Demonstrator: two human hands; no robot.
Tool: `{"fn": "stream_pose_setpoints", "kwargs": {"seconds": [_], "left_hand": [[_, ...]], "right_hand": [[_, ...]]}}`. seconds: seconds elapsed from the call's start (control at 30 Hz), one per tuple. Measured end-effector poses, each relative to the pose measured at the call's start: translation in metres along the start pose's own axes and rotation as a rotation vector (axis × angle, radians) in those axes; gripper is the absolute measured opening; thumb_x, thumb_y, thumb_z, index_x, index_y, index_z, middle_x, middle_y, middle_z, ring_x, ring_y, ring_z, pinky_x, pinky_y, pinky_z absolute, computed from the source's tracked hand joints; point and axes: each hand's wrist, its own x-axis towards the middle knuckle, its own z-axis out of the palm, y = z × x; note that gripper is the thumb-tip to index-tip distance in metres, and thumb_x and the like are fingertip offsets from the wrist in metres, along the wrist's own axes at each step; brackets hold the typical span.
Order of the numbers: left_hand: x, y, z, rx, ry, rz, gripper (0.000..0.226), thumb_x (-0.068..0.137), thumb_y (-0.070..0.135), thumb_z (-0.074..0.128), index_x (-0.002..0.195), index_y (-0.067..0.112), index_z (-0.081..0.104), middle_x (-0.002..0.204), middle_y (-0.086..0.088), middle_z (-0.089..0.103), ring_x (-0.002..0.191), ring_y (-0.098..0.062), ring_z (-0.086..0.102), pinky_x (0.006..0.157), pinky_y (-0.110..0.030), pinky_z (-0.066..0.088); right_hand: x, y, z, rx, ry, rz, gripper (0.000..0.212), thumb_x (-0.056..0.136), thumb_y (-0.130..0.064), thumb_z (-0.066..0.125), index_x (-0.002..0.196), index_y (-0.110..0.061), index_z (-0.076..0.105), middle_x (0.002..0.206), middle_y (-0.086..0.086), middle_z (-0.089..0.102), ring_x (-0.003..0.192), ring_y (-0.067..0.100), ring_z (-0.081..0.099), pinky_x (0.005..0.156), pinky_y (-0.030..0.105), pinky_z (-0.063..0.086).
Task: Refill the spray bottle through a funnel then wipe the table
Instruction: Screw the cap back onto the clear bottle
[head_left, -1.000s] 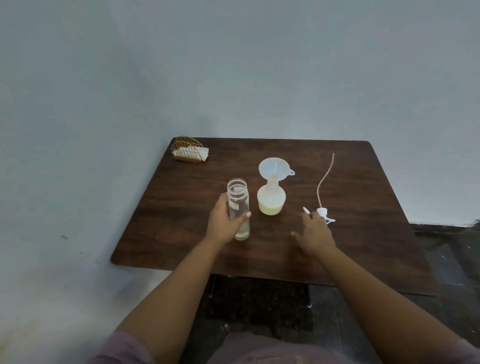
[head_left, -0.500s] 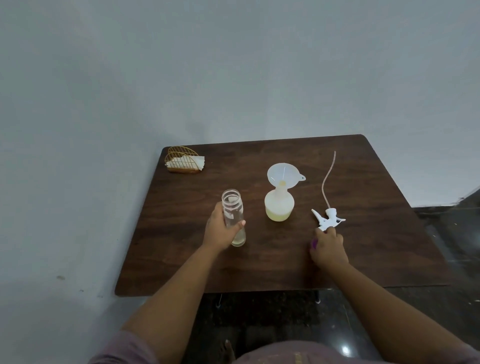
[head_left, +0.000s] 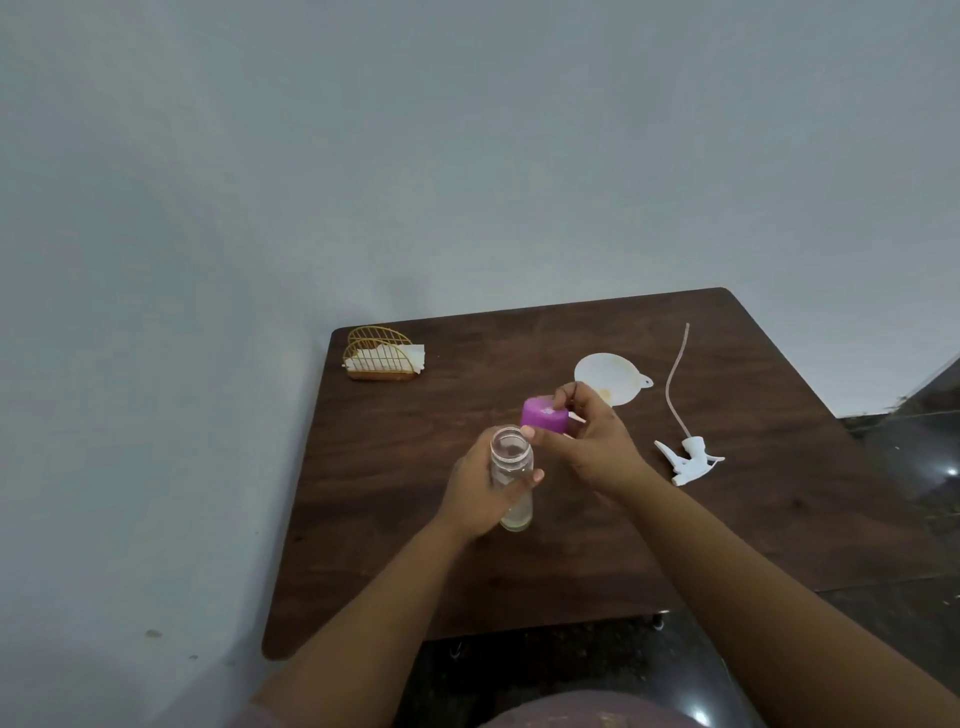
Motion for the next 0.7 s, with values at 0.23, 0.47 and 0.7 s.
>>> {"fn": "stream_pose_setpoints", "kwargs": {"seconds": [0.23,0.47,0.7], "left_hand": [[0.003,0.008,-0.009,0.012,-0.066,0.046,0.059,0.083,0.019,0.075,0.128,0.038,0.041,0.122,0.018,0.055,0.114,-0.004,0.056,0.095,-0.022,0.050],[0.021,0.018,-0.013,0.213,-0.258,-0.014,0.038,0.089,0.013,0.064,0.124,0.010,0.050,0.113,-0.010,0.063,0.106,-0.024,0.062,0.093,-0.042,0.052],[0.020,0.015,-0.010,0.146,-0.265,-0.007,0.046,0.090,0.003,0.062,0.131,0.012,0.043,0.120,-0.007,0.058,0.105,-0.012,0.056,0.082,-0.012,0.049]], "right_hand": [[0.003,0.022,0.026,-0.675,-0.055,-0.365,0.054,0.081,-0.029,0.074,0.127,-0.026,0.046,0.122,-0.004,0.050,0.108,0.009,0.051,0.085,0.015,0.047],[0.017,0.017,0.044,-1.144,-0.176,-0.388,0.048,0.097,-0.024,0.050,0.143,-0.027,0.034,0.147,0.007,0.027,0.129,0.024,0.041,0.103,0.033,0.044],[0.012,0.025,0.050,-1.032,0.053,-0.384,0.037,0.097,-0.026,0.049,0.133,-0.021,0.044,0.137,0.008,0.032,0.116,0.019,0.050,0.092,0.017,0.041]]}}
